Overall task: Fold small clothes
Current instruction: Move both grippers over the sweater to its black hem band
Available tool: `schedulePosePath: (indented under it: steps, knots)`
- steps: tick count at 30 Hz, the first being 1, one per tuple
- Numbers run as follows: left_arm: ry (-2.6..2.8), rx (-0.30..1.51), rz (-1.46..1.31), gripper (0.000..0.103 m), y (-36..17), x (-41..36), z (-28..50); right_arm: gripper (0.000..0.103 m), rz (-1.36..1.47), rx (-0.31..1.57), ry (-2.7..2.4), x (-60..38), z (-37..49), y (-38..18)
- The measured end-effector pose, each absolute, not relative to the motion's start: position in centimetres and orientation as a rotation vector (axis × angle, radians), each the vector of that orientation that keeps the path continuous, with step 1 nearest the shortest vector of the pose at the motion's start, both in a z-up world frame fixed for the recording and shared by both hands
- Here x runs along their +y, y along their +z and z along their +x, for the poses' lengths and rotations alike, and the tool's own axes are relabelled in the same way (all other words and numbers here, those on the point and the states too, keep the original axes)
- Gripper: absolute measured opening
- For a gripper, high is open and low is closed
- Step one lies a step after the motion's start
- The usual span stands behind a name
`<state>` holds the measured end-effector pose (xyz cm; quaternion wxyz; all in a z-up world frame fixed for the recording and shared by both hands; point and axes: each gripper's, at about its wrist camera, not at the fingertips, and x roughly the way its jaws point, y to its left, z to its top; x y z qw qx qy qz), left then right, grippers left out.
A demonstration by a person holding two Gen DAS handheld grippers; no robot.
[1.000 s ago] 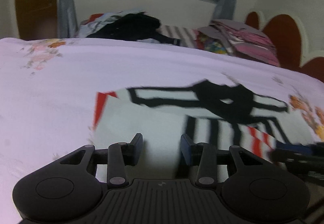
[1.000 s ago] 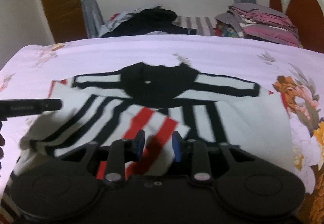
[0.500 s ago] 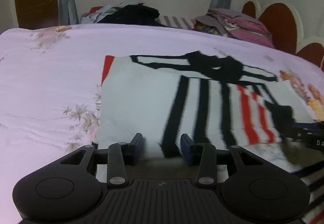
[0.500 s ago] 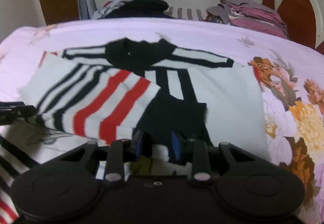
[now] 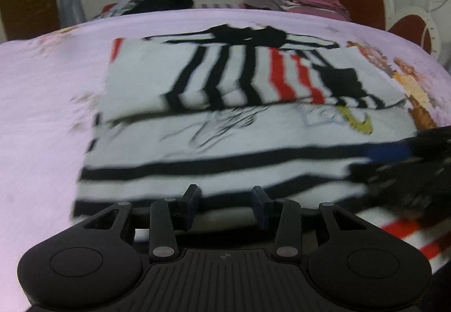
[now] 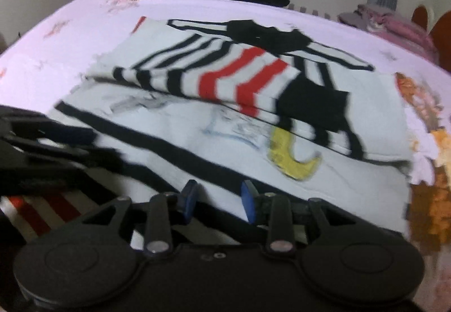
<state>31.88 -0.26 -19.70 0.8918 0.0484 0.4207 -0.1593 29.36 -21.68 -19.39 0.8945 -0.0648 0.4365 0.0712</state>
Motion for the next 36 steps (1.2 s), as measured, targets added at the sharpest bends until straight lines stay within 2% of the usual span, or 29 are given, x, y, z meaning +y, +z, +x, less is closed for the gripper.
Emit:
schedulePosePath:
  steps: [9,14,17,21,28,32,36]
  knots:
    - [-0.244,0.908,0.108,0.041,-18.7,3.0,28.4,0.037,-0.100,0.894,0.065,-25.6,25.4,-18.7]
    - [-0.367,0.892,0.079,0.041,-18.0,0.4,26.8,0.046,-0.051,0.842,0.135,-22.1,22.9,-17.1]
    - [-0.416,0.893,0.134,0.041,-19.1,-0.5,25.8,0.046,-0.052,0.857,0.112,-20.4,21.7,-17.8]
    - [-0.429,0.883,0.124,0.041,-19.6,1.6,24.1,0.046,-0.050,0.908,0.025,-20.8,19.5,-19.4]
    - [-0.400,0.900,0.105,0.041,-19.0,4.6,22.0,0.048,0.014,0.907,-0.095,-21.9,16.1,-18.5]
    - [-0.393,0.911,0.107,0.041,-18.6,4.6,21.5,0.056,0.053,0.874,-0.057,-19.9,14.7,-17.1]
    - [-0.384,0.901,0.099,0.044,-18.2,5.0,20.6,0.057,0.014,0.884,-0.039,-17.5,14.1,-17.4]
